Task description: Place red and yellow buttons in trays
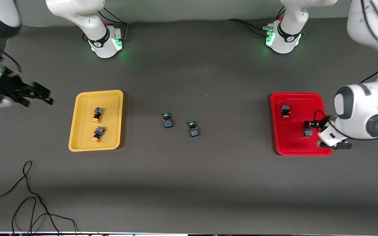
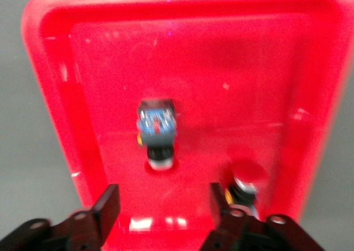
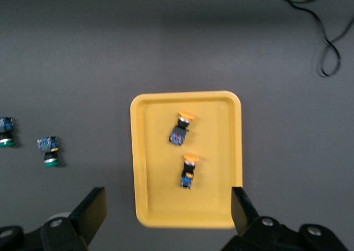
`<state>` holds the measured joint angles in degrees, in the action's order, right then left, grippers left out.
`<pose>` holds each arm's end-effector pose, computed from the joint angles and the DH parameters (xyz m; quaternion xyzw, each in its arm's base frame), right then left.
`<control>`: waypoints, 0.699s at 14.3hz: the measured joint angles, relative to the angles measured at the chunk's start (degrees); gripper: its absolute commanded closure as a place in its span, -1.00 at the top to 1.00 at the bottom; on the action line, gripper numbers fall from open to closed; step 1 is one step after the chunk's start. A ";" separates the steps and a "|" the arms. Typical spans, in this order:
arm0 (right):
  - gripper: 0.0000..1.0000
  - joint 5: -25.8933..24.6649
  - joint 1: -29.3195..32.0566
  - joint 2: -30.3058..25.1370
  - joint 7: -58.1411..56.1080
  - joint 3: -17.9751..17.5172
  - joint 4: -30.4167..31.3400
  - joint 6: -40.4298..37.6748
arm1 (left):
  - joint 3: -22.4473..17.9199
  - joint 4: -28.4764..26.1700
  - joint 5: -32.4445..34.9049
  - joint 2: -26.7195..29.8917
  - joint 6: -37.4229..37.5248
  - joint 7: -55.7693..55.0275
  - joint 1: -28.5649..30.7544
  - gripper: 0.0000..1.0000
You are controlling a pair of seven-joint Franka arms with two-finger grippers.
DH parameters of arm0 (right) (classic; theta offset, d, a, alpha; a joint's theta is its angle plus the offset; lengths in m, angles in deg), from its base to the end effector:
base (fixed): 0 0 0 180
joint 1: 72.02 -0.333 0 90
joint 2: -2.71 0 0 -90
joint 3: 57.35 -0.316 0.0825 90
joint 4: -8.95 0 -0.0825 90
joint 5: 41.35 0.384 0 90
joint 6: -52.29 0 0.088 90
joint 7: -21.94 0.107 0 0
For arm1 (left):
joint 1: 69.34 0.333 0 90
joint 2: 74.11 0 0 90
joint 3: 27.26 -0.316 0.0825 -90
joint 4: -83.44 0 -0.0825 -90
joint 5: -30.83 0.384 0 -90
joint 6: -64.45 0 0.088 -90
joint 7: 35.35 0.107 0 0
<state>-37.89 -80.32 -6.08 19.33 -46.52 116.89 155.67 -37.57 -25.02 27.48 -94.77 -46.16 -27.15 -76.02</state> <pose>0.5213 -0.0239 0.5769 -0.9984 0.0047 -0.0373 0.0423 0.5877 0.0289 0.2949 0.9872 -0.0255 -0.1574 0.0096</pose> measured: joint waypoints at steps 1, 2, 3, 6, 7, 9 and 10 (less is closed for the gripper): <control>1.00 -0.03 0.02 -0.22 0.15 0.06 -2.49 -3.19 | 0.00 0.38 0.03 3.16 2.54 -0.33 -0.41 0.99; 1.00 -0.03 -0.04 -0.37 0.53 -0.01 -4.82 -5.59 | -0.01 0.56 0.23 6.71 4.63 -1.06 -0.85 0.99; 1.00 -0.04 -0.09 -0.44 0.80 -0.12 -6.88 -7.03 | 0.00 0.59 0.85 10.47 6.25 -1.78 -1.26 0.99; 1.00 -0.06 -0.12 -0.48 1.05 -0.60 -9.98 -9.65 | 1.25 0.75 4.97 19.33 8.11 -2.49 -1.44 0.99; 1.00 -0.09 0.00 -0.47 1.24 -0.73 -10.22 -10.06 | 2.52 1.61 5.95 21.14 9.32 -2.81 -1.06 0.99; 1.00 -0.20 1.28 -0.47 1.30 -2.02 -10.87 -10.14 | 6.12 5.68 6.90 22.32 12.42 -3.33 1.27 0.99; 1.00 -0.37 2.01 -0.48 1.31 -3.21 -11.45 -10.42 | 7.57 8.03 7.05 22.22 13.94 -3.39 2.33 0.99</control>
<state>-38.26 -78.31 -6.55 20.64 -49.74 105.44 145.25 -30.00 -16.98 34.53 -72.55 -32.22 -30.54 -73.69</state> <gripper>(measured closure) 0.000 0.000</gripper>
